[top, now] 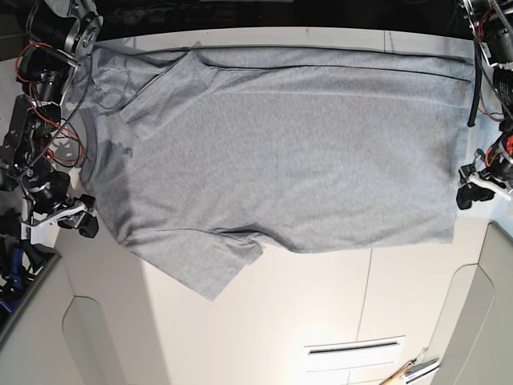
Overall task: Fold the T-shirt properly
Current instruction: 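Release the shoulders and move both grippers to the shirt's side edge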
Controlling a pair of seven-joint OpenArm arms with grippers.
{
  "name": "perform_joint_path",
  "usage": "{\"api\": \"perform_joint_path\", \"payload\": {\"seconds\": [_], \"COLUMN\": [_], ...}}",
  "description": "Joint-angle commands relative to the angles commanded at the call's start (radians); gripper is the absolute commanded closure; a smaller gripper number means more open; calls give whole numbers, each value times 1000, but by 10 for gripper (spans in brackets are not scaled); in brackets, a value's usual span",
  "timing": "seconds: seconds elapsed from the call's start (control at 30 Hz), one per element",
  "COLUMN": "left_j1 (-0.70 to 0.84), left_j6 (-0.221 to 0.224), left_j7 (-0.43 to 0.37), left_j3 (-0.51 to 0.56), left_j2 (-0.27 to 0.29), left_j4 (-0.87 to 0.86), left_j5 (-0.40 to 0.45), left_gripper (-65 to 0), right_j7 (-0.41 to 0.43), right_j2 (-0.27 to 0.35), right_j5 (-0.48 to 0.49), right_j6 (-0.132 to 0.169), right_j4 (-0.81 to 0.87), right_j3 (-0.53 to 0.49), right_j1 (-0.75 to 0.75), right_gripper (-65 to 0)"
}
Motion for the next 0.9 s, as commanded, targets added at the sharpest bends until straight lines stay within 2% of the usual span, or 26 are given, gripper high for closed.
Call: {"api": "perform_joint_path", "payload": {"seconds": [0.2,0.37,0.47,0.9], "left_j1": [-195,-268,-271,-270], "left_j6": [0,1,19,18], "left_j7": [-50,-97,-124,-122], "left_j3": [96,129,151,172], "left_j2": [-7,-6,1,21], "left_j4": [-282,-405,-414,-414], "left_j5": [56,80,126,123], "left_gripper": [-422,-422,-422,-422], "right_j7": [-7,-8,-7,1], "right_j2": [-9,-18,-31,-103], "right_j5": [3,2,1,0], "right_j6": [0,0,0,1], "right_j4": [0,-2,-2,-3], "right_j3": [0,0,0,-4], "right_j1": [0,-8,-11,-33], "right_gripper": [-375,-375,-375,-375]}}
